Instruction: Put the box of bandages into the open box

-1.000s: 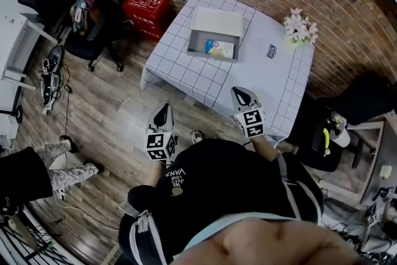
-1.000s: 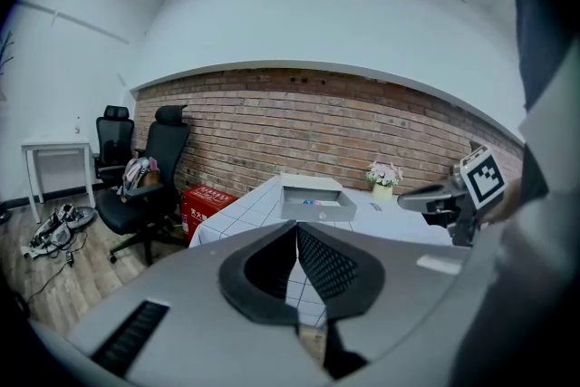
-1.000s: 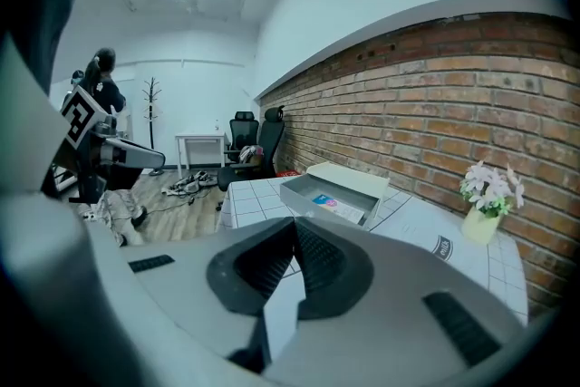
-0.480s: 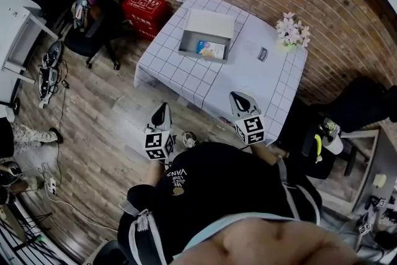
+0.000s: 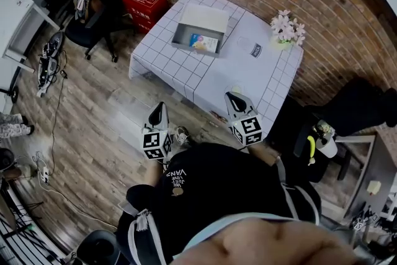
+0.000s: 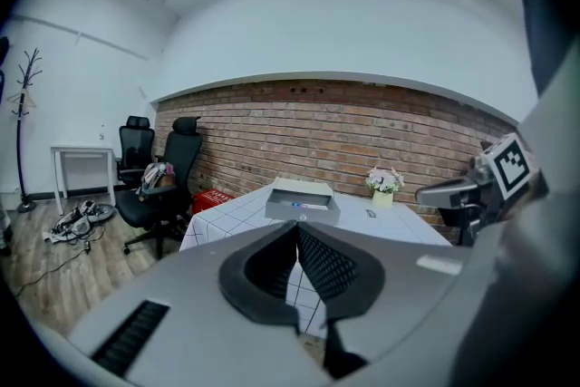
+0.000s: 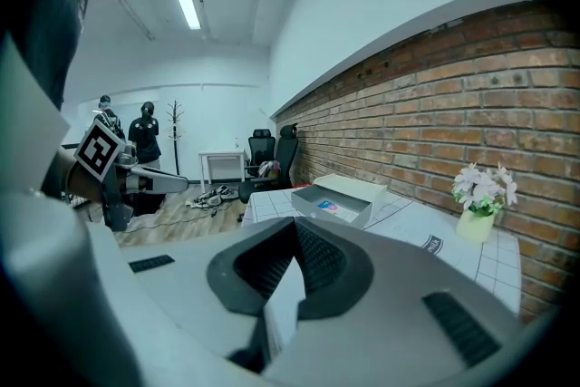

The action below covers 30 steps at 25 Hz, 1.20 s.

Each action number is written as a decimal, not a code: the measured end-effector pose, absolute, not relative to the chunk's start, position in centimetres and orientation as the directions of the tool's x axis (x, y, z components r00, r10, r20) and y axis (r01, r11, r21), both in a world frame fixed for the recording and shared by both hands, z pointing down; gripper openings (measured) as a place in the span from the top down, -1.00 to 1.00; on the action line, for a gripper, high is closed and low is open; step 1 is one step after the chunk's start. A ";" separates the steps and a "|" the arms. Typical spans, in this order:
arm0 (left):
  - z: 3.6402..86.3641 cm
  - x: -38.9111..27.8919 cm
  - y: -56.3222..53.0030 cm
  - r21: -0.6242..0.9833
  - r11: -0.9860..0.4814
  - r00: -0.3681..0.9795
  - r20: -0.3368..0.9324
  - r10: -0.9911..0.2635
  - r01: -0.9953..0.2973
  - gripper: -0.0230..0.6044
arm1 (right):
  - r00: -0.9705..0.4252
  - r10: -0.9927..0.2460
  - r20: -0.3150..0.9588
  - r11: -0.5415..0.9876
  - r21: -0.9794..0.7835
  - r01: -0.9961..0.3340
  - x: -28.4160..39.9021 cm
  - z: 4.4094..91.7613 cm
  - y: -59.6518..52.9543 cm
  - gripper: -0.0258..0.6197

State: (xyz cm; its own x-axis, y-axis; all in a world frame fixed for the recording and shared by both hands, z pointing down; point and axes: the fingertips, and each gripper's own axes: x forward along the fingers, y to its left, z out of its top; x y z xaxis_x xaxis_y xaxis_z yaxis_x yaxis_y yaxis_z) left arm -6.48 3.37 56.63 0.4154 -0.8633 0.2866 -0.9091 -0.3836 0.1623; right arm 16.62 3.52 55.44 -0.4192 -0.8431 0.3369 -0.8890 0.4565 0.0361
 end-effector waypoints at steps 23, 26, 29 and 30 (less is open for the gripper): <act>57.1 -4.8 11.4 0.121 -0.316 0.338 0.316 -0.886 -0.941 0.89 | -0.506 -0.799 0.326 0.527 -0.026 -0.850 18.4 56.0 9.3 0.91; 57.2 -4.7 11.8 0.119 -0.313 0.335 0.316 -0.888 -0.942 0.89 | -0.507 -0.799 0.322 0.527 -0.030 -0.850 18.4 56.0 9.5 0.91; 57.0 -4.6 12.1 0.134 -0.307 0.334 0.308 -0.891 -0.942 0.89 | -0.506 -0.800 0.321 0.525 -0.031 -0.850 18.4 56.1 9.7 0.91; 56.9 -4.6 12.2 0.140 -0.304 0.333 0.305 -0.892 -0.942 0.89 | -0.506 -0.800 0.322 0.525 -0.032 -0.850 18.4 56.1 9.8 0.91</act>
